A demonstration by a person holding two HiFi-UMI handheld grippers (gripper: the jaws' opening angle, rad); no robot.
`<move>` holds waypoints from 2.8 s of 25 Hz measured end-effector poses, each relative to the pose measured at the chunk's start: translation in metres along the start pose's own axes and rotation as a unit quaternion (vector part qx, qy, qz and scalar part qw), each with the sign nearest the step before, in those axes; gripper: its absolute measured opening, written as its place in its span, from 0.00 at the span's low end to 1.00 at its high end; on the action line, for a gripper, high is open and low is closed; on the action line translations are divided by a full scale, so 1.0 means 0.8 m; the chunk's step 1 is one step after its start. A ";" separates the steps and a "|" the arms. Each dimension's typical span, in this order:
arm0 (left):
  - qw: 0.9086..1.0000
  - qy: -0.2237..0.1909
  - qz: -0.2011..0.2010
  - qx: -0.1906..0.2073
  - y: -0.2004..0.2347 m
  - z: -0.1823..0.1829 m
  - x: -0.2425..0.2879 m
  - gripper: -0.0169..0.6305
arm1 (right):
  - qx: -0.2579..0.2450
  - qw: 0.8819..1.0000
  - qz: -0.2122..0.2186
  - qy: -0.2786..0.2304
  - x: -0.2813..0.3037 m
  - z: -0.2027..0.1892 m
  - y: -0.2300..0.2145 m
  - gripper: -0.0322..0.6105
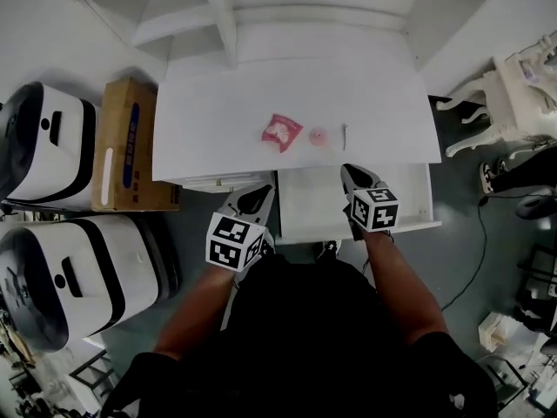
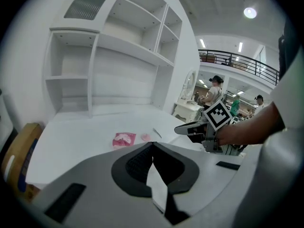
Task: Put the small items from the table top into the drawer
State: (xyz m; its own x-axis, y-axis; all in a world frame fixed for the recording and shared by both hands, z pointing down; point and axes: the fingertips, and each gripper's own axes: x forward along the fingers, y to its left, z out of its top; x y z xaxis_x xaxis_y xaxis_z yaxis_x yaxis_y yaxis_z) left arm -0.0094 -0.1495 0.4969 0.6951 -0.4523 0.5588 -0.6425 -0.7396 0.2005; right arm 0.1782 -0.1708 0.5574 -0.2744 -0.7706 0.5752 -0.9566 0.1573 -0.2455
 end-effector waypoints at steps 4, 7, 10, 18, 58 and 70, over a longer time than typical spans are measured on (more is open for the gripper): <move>1.000 0.007 0.015 -0.006 -0.008 0.001 0.015 0.04 | -0.017 1.000 -0.014 0.009 0.022 -0.002 -0.037 0.10; 1.000 0.013 0.023 -0.004 -0.011 0.002 0.019 0.04 | -0.029 0.999 -0.024 0.020 0.044 -0.004 -0.060 0.10; 0.999 0.019 0.030 -0.005 -0.011 0.002 0.020 0.04 | -0.031 0.998 -0.032 0.042 0.070 -0.011 -0.080 0.10; 0.998 0.038 0.048 -0.007 -0.002 -0.006 0.006 0.04 | -0.053 0.994 -0.036 0.092 0.127 -0.019 -0.104 0.11; 0.999 0.025 0.029 -0.018 0.023 -0.019 0.003 0.04 | 0.001 0.978 0.090 0.189 0.054 -0.129 0.033 0.10; 0.998 0.038 0.040 -0.006 0.027 -0.035 -0.009 0.04 | -0.060 0.956 0.083 0.275 0.112 -0.204 0.048 0.10</move>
State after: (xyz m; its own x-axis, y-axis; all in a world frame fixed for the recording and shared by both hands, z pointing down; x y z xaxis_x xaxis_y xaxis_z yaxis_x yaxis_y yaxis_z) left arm -0.0377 -0.1483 0.5198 0.6147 -0.4706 0.6330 -0.6996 -0.6959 0.1621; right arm 0.1004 -0.1334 0.7267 -0.4015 -0.2930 0.8677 -0.8912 0.3433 -0.2965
